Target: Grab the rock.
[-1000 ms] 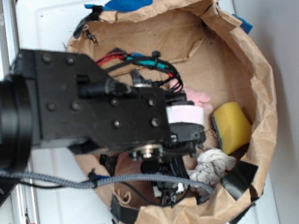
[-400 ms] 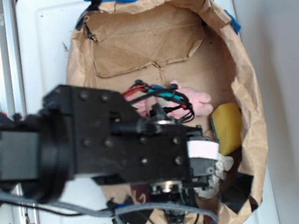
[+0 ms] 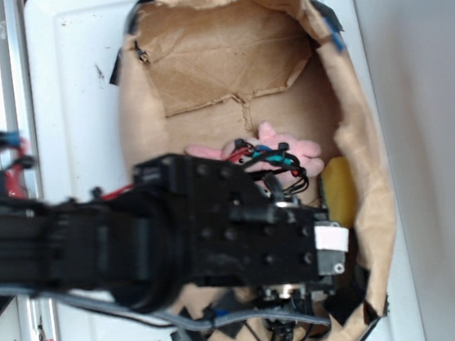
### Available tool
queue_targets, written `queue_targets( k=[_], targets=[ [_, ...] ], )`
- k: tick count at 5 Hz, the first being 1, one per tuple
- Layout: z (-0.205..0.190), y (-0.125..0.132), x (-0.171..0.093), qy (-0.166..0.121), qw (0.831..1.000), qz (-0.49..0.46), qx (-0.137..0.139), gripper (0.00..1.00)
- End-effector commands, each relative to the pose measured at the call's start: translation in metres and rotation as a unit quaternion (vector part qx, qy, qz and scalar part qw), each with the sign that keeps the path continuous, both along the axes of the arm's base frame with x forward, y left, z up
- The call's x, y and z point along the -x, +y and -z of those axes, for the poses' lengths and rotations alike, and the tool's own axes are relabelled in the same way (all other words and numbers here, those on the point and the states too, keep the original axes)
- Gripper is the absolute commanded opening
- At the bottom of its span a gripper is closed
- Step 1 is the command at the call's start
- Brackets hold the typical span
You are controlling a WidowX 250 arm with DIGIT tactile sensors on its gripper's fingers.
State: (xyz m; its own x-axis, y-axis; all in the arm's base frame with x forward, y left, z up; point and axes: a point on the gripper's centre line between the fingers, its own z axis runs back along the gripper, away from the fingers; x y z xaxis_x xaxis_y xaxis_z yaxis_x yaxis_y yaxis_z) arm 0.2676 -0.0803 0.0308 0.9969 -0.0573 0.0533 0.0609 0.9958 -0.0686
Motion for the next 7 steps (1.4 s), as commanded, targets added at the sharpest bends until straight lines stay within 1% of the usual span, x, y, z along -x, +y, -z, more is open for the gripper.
queue_targets(
  k=[1, 2, 3, 4, 5, 6, 7],
  targets=[
    [-0.007, 0.002, -0.003, -0.020, 1.000, 0.002, 0.017, 0.00],
    [-0.016, 0.006, 0.000, -0.021, 0.999, 0.006, 0.023, 0.00],
    [-0.029, 0.019, 0.006, -0.028, 0.999, 0.015, 0.007, 0.00],
    [-0.047, 0.038, 0.015, -0.038, 0.999, 0.010, 0.019, 0.00],
    [-0.073, 0.064, 0.026, -0.045, 0.999, -0.004, 0.022, 0.00],
    [-0.093, 0.087, 0.034, -0.046, 0.998, -0.025, 0.017, 0.00],
    [-0.115, 0.105, 0.039, -0.051, 0.996, -0.070, -0.022, 0.00]
  ],
)
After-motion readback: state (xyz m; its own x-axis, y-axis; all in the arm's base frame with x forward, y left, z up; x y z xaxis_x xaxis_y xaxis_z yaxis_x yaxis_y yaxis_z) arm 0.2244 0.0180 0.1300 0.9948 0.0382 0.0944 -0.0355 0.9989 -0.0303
